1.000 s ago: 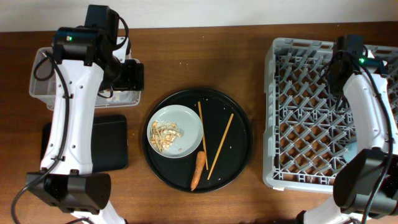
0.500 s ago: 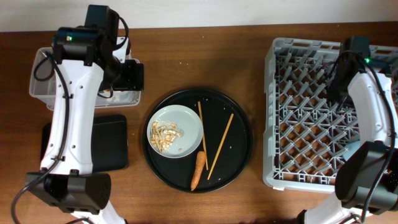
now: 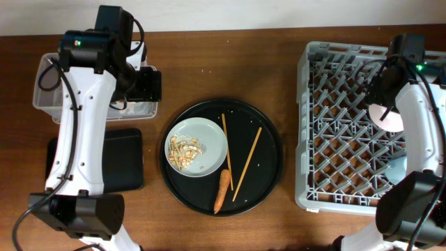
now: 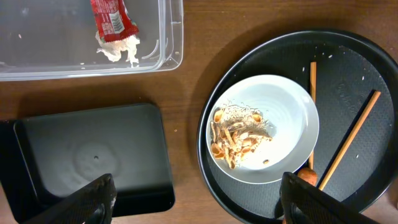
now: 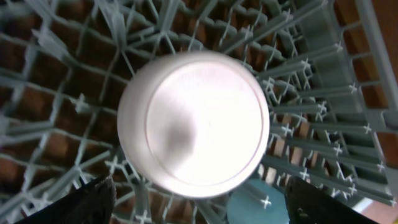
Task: Sort waste into correct bins and load items into the dishwasher rack
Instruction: 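Set the pink bowl into the dish rack with the right gripper, then grasp a chopstick with the right gripper and move it to the rack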
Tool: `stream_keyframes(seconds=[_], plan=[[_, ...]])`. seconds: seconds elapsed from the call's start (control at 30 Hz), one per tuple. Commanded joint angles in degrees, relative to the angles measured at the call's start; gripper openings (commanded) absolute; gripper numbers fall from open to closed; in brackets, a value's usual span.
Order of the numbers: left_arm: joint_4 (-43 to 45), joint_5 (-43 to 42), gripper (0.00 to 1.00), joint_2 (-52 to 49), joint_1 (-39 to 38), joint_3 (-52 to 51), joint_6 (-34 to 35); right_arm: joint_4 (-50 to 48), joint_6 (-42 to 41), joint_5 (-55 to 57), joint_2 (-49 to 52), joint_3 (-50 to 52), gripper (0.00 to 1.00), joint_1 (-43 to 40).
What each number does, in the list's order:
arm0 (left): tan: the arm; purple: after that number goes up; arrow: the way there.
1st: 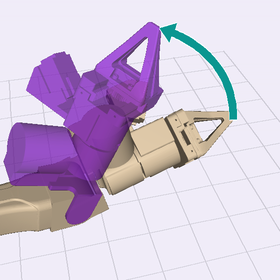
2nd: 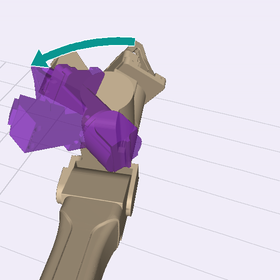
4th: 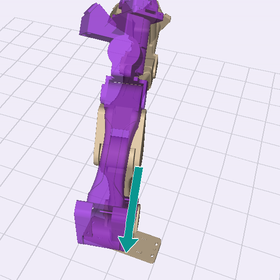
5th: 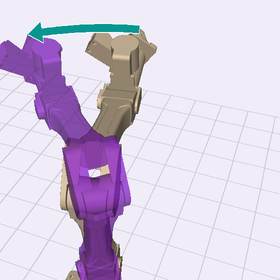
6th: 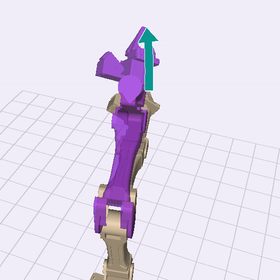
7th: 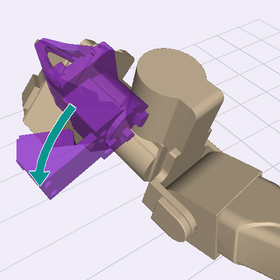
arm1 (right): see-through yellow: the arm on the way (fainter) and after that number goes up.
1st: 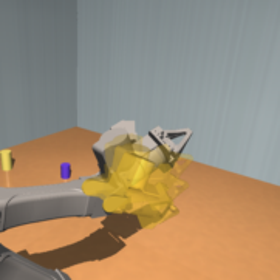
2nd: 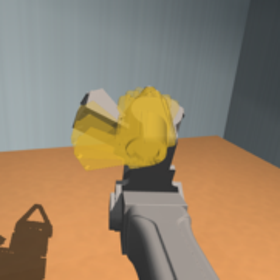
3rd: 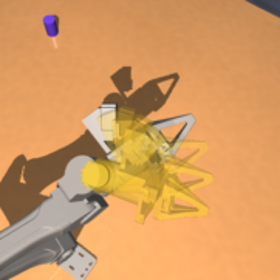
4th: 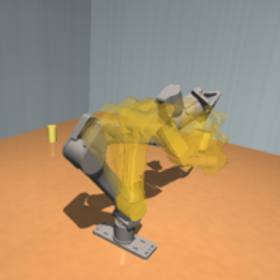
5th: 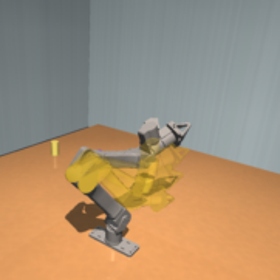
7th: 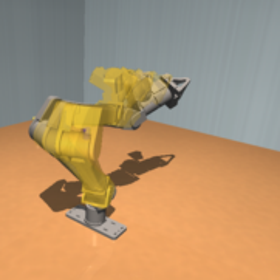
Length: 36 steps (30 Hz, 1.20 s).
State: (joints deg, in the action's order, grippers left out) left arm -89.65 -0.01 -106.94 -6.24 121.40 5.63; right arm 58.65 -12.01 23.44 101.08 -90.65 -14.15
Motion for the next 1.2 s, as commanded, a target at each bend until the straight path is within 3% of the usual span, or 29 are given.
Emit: stream_keyframes(seconds=[0.0, 0.07, 0.13, 0.17, 0.63, 0.73, 0.87, 0.93, 1.03, 1.1, 1.17], plan=[[0.0, -0.7, 0.84, 0.6, 0.3, 0.6, -0.3, 2.7, -0.3, -4.7, -1.7, -1.1, 0.90, 0.2], [0.0, -0.7, 0.84, 0.6, 0.3, 0.6, -0.3, 4.7, 2.4, -12.3, -1.4, -1.1, 0.83, 0.2], [-0.1, -0.7, 0.84, 0.6, 0.3, 0.6, -0.3, 7.1, 2.3, -14.4, -0.6, 0.2, 0.55, 0.2], [-0.1, -0.7, 0.84, 0.6, 0.3, 0.6, -0.3, 6.9, 2.1, -14.4, -0.1, 1.2, 0.52, 0.1], [-0.7, -0.7, 0.84, 0.6, 0.3, 0.6, -0.3, -1.7, 2.4, -13.4, 5.2, 2.4, 0.53, 0.1], [-1.0, -0.7, 0.84, 0.6, 0.3, 0.6, -0.3, -2.3, -7.4, -1.2, 4.8, 2.1, 0.54, -1.8], [-0.9, -0.7, 0.84, 0.6, 0.3, 0.6, -0.3, -0.9, -7.8, -1.4, 0.3, 1.9, 0.57, -3.1], [-0.9, -0.7, 0.84, 0.6, 0.3, 0.6, -0.3, 0.6, -7.7, -5.4, -3.8, 1.8, 0.59, -3.1], [-0.9, -0.6, 0.84, 0.6, 0.4, 0.6, -0.3, 5.2, -1.2, -18.9, -9.5, 1.8, 0.62, -3.1], [-0.9, -0.6, 0.93, 0.6, 0.4, 0.6, -0.3, 9.6, 4.2, -33.2, -11.1, 1.8, 0.67, -2.9], [-0.9, -0.6, 0.97, 0.6, 0.4, 0.6, -0.3, 12.7, 5.8, -37.2, -11.0, 1.8, 0.67, -0.7]])
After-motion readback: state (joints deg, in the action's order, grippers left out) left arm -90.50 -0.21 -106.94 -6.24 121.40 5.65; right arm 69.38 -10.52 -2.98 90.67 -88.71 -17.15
